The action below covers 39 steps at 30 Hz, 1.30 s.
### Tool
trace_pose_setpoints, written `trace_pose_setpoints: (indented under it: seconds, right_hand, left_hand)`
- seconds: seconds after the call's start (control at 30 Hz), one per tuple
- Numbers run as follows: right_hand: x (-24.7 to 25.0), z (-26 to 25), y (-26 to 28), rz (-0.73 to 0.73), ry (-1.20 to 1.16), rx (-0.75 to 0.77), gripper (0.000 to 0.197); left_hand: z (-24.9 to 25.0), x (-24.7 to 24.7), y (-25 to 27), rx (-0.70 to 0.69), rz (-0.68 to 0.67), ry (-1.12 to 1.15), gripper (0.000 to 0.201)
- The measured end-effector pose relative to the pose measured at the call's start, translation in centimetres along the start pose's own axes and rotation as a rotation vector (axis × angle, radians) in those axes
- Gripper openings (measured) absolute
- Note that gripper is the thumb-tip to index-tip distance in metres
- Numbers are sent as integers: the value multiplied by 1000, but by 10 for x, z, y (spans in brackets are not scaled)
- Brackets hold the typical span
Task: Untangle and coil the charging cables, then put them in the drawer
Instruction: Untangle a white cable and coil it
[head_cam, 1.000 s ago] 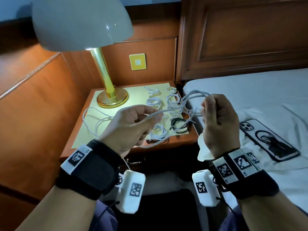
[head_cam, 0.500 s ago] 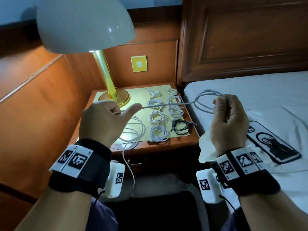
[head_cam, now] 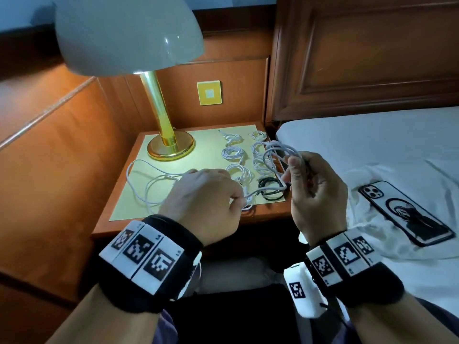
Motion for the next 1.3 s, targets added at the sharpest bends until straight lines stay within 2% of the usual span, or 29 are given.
trace_pose_setpoints:
  seconds: [0.17, 0.27, 0.37, 0.43, 0.5, 0.57, 0.7, 0.8, 0.9, 1.1, 1.23, 1.3]
  right_hand:
    - [2, 8, -3, -34, 15, -86, 21]
    - [-17, 12, 1, -202, -44, -146, 20]
    - [-43, 22, 13, -408, -250, -352, 25]
    - [-52, 28, 23, -447, -417, -551, 27]
    - [-59, 33, 30, -463, -527, -698, 29]
    - [-65, 31, 36, -511, -553, -768, 34]
    - [-64, 19, 36, -537, -607, -764, 50]
    - [-64, 10, 32, -593, -682, -691, 50]
    - [-66, 10, 32, -597, -737, -703, 37]
    - [-70, 21, 35, -633, -708, -785, 31]
    - [-67, 27, 33, -582, -734, -816, 32]
    - [-64, 27, 29, -556, -794, -826, 33]
  left_hand:
    - [3, 3, 3, -86, -19, 119, 27]
    - [5, 4, 3, -146, 12, 299, 21]
    - [-3, 12, 0, -118, 166, 372, 19]
    - [-14, 12, -4, -61, 236, 370, 17]
    - [-24, 3, -10, 2, 218, 404, 11]
    - [-29, -5, -14, 71, 192, 477, 13]
    - [-36, -16, -17, 192, 132, 686, 19]
    - [-38, -25, -21, 273, 60, 938, 22]
    - [-34, -29, -22, 345, 37, 1184, 26]
    - [-37, -31, -24, 309, 74, 1057, 26]
    - [-41, -30, -25, 313, 118, 991, 28]
    - [-47, -26, -25, 323, 171, 961, 23]
Point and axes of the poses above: each hand's wrist, its own y-axis away from the middle knuckle, its own x-axis out of the back of the hand, z = x × y, the point moved 9 cm from there along -y, towards the middle knuckle, and after that the axes turned 7 degrees about y, right-handed, at the moved point
